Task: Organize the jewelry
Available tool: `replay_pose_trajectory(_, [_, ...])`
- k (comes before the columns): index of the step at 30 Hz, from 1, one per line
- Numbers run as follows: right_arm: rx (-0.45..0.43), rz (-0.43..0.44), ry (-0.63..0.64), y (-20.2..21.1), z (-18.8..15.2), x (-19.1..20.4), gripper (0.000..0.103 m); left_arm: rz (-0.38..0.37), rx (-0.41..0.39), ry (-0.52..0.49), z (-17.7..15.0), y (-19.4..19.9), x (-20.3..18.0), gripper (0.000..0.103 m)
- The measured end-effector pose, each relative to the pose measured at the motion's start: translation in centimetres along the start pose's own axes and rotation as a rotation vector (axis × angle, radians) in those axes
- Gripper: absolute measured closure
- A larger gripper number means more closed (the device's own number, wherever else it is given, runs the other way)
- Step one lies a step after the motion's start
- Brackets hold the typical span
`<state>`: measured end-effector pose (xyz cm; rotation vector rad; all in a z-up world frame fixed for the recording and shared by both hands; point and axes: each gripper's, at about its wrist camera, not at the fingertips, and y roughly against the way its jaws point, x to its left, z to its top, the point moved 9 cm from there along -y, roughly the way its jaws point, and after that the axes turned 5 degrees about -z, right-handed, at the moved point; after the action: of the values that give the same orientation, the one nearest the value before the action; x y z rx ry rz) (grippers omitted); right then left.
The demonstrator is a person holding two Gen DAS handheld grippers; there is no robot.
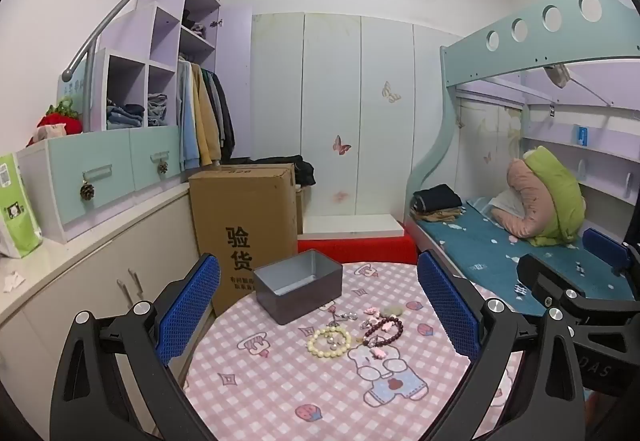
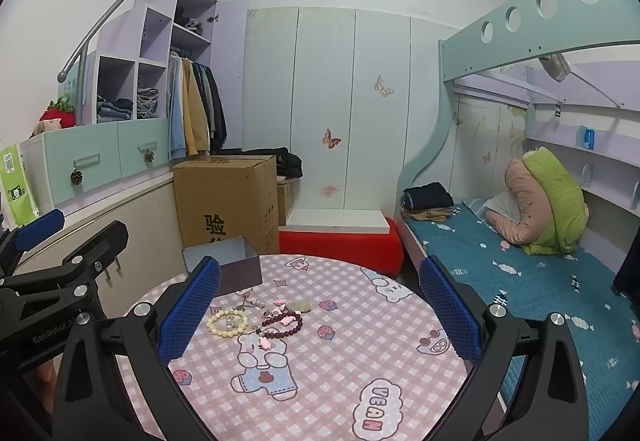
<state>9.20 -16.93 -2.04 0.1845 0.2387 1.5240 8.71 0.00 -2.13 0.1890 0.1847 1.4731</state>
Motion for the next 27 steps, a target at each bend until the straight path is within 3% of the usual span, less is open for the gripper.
replay_pose_trajectory(27, [0.005, 0.004, -0.006, -0.10, -0.15, 0.01, 0.006, 0.003, -0.005, -0.006, 0.13, 0.02, -0.30, 0.007])
